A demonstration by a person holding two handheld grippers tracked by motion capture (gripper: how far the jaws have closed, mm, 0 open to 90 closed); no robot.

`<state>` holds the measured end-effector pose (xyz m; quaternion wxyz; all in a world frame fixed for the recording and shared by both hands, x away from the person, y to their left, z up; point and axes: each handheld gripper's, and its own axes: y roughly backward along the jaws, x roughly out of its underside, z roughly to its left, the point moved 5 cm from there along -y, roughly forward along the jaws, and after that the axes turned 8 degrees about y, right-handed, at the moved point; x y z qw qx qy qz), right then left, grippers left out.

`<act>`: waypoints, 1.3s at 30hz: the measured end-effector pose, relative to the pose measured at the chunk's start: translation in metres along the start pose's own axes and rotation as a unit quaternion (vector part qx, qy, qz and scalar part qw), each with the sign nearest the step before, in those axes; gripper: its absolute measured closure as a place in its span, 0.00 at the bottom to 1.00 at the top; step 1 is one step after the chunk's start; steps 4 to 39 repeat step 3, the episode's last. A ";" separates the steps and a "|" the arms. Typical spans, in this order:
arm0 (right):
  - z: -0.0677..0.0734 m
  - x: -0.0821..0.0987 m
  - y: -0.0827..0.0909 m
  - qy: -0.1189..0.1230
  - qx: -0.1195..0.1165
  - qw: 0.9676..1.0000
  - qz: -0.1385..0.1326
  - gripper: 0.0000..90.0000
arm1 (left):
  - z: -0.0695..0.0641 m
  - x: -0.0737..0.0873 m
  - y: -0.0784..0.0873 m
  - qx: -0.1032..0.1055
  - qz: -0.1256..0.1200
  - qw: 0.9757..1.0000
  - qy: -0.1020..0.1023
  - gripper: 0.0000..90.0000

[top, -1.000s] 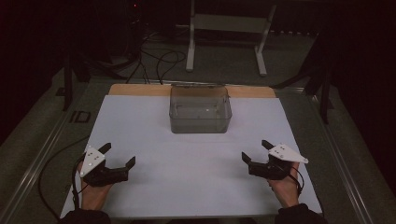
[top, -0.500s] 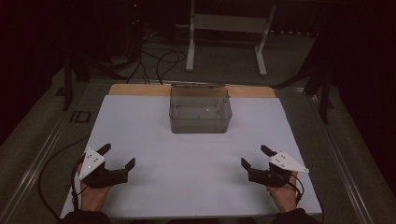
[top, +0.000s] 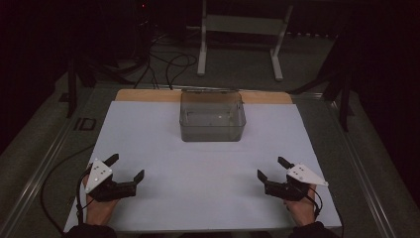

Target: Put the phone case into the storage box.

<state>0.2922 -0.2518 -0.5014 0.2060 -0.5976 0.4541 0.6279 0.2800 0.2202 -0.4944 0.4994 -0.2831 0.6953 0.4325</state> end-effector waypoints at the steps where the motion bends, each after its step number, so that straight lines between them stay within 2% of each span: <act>1: 0.000 0.000 0.000 -0.003 -0.001 1.000 -0.001 0.11 | 0.000 0.000 0.000 0.000 0.000 1.000 0.000 0.00; 39: 0.000 0.000 0.000 -0.004 -0.002 1.000 -0.002 0.11 | 0.000 0.000 0.000 -0.002 0.001 1.000 0.000 0.00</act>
